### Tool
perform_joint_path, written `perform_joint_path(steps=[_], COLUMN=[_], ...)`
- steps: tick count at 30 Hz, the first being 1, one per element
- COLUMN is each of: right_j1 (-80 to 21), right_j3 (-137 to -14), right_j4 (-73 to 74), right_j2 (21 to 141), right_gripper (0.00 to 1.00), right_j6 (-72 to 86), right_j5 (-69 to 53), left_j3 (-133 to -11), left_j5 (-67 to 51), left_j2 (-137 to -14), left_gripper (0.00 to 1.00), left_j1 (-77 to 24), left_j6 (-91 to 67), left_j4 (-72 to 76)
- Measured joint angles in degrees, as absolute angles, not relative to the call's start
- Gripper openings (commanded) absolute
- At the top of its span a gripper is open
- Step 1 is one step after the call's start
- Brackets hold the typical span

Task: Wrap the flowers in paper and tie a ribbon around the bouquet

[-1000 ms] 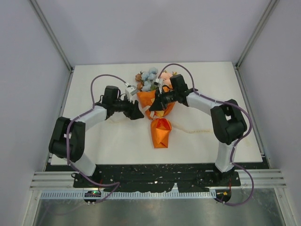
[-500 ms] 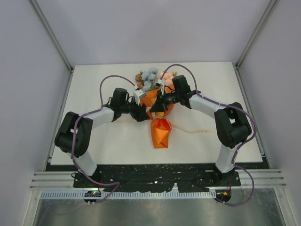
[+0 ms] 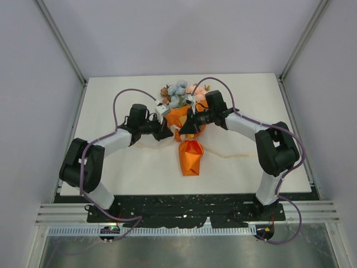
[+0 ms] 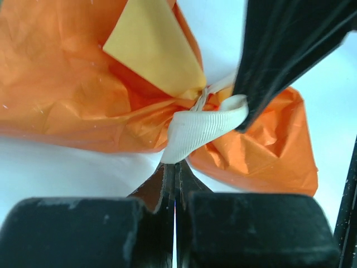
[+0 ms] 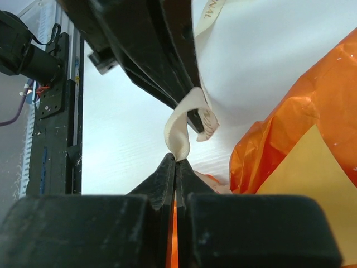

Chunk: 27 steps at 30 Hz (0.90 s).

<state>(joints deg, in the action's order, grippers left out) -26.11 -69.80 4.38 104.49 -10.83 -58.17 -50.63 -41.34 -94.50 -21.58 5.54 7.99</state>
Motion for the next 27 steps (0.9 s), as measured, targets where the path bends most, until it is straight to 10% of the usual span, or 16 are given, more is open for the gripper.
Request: perform_joint_path(steps=[7, 27], right_j1=[-25.7, -27.0], right_j3=[-69.8, -73.7], right_j4=[7.0, -0.5], right_j2=[104.5, 104.5], right_gripper=[0.70, 0.66], right_j6=[-12.9, -4.7], right_j5=[-56.5, -60.4], left_j3=[-50.6, -51.0], left_j5=[-42.7, -43.5], left_j2=[-87.0, -85.4], left_gripper=[0.00, 0.00], left_j1=[-21.6, -21.6], left_j6=[6.6, 12.1], left_j4=[6.2, 0.4])
